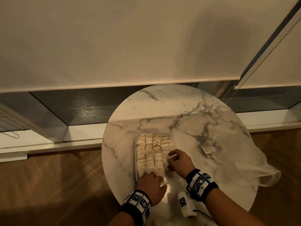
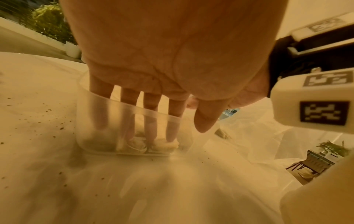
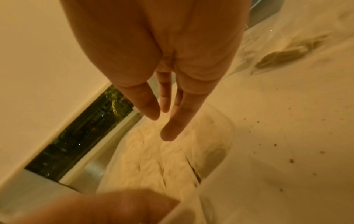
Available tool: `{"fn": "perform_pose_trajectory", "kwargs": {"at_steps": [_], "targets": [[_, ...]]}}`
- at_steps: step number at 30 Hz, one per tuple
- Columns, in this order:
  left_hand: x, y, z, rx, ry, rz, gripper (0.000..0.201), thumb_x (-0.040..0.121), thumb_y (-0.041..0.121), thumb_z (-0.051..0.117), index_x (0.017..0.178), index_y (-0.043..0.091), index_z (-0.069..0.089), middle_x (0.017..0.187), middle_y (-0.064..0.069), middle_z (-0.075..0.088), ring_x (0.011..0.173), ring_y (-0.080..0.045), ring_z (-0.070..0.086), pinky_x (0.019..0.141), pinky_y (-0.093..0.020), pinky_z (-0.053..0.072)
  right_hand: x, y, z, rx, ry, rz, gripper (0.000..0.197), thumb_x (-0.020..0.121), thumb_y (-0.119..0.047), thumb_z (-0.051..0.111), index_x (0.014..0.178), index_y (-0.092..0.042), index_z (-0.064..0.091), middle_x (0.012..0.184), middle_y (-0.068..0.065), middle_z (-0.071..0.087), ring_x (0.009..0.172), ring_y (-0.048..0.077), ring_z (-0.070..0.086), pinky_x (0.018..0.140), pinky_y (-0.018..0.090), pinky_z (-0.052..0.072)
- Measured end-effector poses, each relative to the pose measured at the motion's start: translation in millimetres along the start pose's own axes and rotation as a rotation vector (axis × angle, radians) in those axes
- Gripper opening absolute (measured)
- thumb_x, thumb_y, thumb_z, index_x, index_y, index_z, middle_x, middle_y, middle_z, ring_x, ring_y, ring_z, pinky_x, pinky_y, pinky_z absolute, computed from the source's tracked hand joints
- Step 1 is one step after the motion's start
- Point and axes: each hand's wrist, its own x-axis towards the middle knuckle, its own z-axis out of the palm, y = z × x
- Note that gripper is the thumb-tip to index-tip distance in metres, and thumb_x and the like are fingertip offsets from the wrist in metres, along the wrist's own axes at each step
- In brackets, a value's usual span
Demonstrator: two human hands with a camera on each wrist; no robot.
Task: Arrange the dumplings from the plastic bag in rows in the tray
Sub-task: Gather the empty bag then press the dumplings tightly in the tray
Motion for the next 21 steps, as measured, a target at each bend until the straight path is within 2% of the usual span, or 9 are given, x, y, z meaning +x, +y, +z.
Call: {"fn": "perform_pose_trajectory", "kwargs": {"at_steps": [4,7,10,12,15,17,19,21], "targets": [[1,4,-2,0.019,-0.026,-0.017,0.053,0.098,0.059,0.034,0.141,0.032,0.049,0.147,-0.004,0.045,0.132,-0.028,0.043,0.108,-0.042,0.035,-7,8,-32,0.19,0.008,-0.016,0.012,0.085,-0.01,0.068,0.093,-0.02,0.067,0.074,0.012,0.07,0.069,0.029,0.072,0.074,0.049,0.061],[2,10,-6,0.021,-0.003,-0.057,0.051,0.098,0.057,0.035,0.137,0.03,0.053,0.142,-0.004,0.048,0.126,-0.027,0.049,0.103,-0.039,0.04,-19,15,-57,0.265,0.008,-0.029,0.008,0.089,-0.007,0.066,0.094,-0.013,0.067,0.074,0.013,0.067,0.069,0.028,0.069,0.072,0.046,0.061],[7,31,-16,-0.046,0.161,-0.07,0.042,0.097,0.052,0.041,0.125,0.03,0.062,0.126,0.0,0.059,0.113,-0.022,0.056,0.096,-0.037,0.046,-33,22,-89,0.282,-0.018,-0.052,0.007,0.091,-0.01,0.065,0.098,-0.011,0.066,0.08,0.014,0.067,0.071,0.024,0.068,0.069,0.039,0.059],[9,50,-25,-0.191,0.286,0.008,0.03,0.096,0.045,0.048,0.111,0.03,0.069,0.109,0.005,0.063,0.101,-0.017,0.06,0.09,-0.034,0.049,-41,28,-110,0.258,-0.053,-0.063,0.009,0.092,-0.013,0.064,0.101,-0.011,0.066,0.088,0.016,0.069,0.073,0.023,0.068,0.067,0.033,0.059],[12,96,-36,-0.294,0.316,0.19,0.022,0.096,0.037,0.054,0.107,0.029,0.072,0.1,0.014,0.056,0.096,-0.006,0.055,0.088,-0.021,0.043,-53,42,-151,0.255,-0.077,-0.079,0.01,0.09,-0.009,0.063,0.098,-0.014,0.067,0.085,0.014,0.069,0.077,0.027,0.07,0.069,0.034,0.06],[15,125,-38,-0.304,0.308,0.3,0.021,0.094,0.038,0.057,0.105,0.031,0.073,0.105,0.016,0.055,0.099,-0.002,0.053,0.09,-0.016,0.04,-61,51,-177,0.269,-0.088,-0.074,0.013,0.09,-0.002,0.06,0.099,-0.009,0.067,0.088,0.018,0.071,0.075,0.024,0.07,0.07,0.035,0.06],[22,154,-36,-0.284,0.266,0.37,0.022,0.092,0.041,0.059,0.107,0.035,0.074,0.117,0.015,0.052,0.106,-0.002,0.053,0.097,-0.019,0.041,-70,64,-205,0.288,-0.096,-0.052,0.017,0.09,0.003,0.055,0.1,-0.003,0.067,0.091,0.019,0.072,0.073,0.022,0.069,0.068,0.033,0.059],[27,181,-37,-0.251,0.201,0.387,0.024,0.092,0.043,0.061,0.113,0.039,0.072,0.135,0.015,0.044,0.119,-0.007,0.048,0.105,-0.024,0.039,-76,81,-227,0.276,-0.121,-0.002,0.02,0.09,0.003,0.052,0.098,-0.004,0.069,0.09,0.015,0.074,0.074,0.021,0.07,0.066,0.031,0.059]]}}
